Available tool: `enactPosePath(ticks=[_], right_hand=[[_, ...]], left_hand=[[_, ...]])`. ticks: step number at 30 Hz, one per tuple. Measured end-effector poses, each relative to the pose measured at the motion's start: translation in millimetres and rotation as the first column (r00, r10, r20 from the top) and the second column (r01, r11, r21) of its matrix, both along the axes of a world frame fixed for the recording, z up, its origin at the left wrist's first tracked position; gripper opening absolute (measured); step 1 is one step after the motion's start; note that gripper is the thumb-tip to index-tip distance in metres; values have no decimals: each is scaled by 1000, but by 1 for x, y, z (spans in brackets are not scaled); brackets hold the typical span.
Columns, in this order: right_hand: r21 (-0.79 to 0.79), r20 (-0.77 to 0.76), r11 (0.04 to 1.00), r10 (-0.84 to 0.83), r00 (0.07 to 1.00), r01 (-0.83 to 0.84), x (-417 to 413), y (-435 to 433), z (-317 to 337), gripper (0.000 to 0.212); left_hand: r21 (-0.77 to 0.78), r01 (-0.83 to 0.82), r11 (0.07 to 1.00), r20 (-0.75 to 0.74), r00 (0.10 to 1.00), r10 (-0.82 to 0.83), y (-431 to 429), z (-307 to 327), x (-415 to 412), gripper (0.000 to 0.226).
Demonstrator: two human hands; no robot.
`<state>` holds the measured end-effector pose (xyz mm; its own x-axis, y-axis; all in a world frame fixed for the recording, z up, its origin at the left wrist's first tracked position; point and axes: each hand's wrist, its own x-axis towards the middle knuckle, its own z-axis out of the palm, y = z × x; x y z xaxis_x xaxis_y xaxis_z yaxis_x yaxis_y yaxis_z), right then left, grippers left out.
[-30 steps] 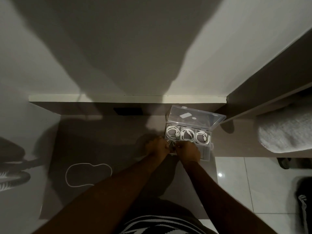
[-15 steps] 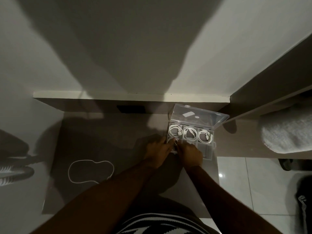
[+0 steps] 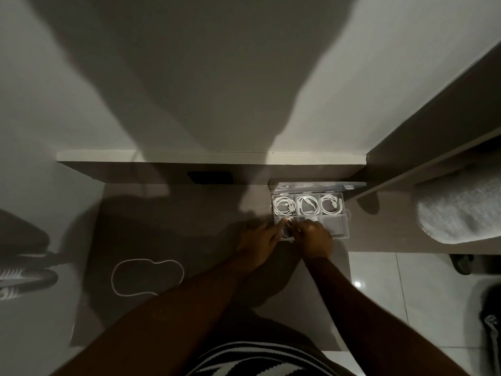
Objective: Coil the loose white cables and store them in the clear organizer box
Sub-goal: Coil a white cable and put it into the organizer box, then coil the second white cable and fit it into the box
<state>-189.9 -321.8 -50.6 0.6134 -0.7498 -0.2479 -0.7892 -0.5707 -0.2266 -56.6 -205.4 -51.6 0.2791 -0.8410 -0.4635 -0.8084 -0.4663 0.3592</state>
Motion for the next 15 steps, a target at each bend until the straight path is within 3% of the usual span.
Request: enactPosePath(ticks=[9, 15], right_hand=[[56, 125, 998, 20, 992, -27, -11, 7, 5, 30], [17, 197, 999, 37, 980, -41, -18, 14, 5, 26]], left_hand=[[-89, -81, 993, -75, 994, 74, 7, 1, 1, 57], [-123, -43, 992, -90, 995, 32, 13, 4, 1, 58]])
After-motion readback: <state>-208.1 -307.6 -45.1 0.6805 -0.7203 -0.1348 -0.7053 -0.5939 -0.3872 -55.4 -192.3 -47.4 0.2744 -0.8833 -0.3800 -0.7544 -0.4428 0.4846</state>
